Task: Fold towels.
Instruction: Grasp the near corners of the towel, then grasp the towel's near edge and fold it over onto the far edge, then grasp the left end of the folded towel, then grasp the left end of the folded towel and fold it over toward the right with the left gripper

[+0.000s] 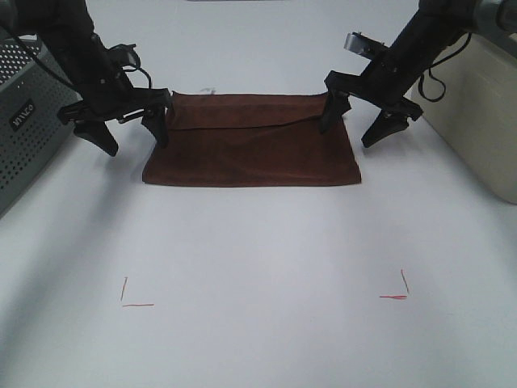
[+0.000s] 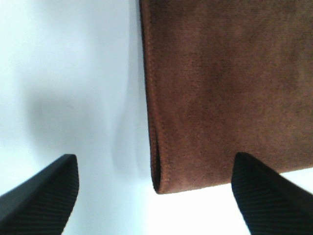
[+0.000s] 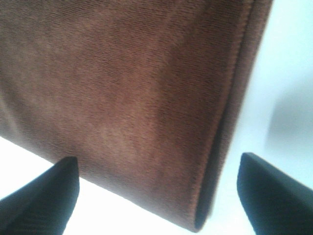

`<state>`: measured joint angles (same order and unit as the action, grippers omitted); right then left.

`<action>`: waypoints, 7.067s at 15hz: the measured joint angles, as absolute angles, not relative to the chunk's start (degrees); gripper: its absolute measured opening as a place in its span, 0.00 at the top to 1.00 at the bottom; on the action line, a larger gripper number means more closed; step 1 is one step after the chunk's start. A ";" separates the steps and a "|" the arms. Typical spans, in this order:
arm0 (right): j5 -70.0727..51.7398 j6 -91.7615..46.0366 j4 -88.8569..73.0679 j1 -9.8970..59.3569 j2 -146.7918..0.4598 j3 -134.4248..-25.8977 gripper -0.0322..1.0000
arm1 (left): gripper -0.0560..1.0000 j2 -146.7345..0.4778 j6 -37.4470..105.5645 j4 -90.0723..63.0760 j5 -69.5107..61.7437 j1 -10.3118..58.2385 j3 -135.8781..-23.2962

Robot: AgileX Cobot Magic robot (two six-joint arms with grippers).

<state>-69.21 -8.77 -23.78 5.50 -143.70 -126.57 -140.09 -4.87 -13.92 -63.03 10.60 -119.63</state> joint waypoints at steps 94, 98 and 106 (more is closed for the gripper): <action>-54.83 -11.00 -25.55 5.50 -132.41 -103.48 0.19 | 0.88 -128.51 -13.41 -1.03 -49.33 13.41 -104.68; -55.46 -11.00 -25.50 5.50 -129.77 -103.48 0.19 | 0.88 -125.99 -13.75 -10.08 -51.91 15.07 -109.89; -59.47 -11.00 -25.10 5.50 -126.39 -103.76 0.19 | 0.87 -130.81 -16.44 -21.03 -42.06 24.41 -111.38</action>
<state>-59.47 -11.00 -25.10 5.50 -126.39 -103.76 -130.81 -16.44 -21.03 -42.06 24.41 -111.38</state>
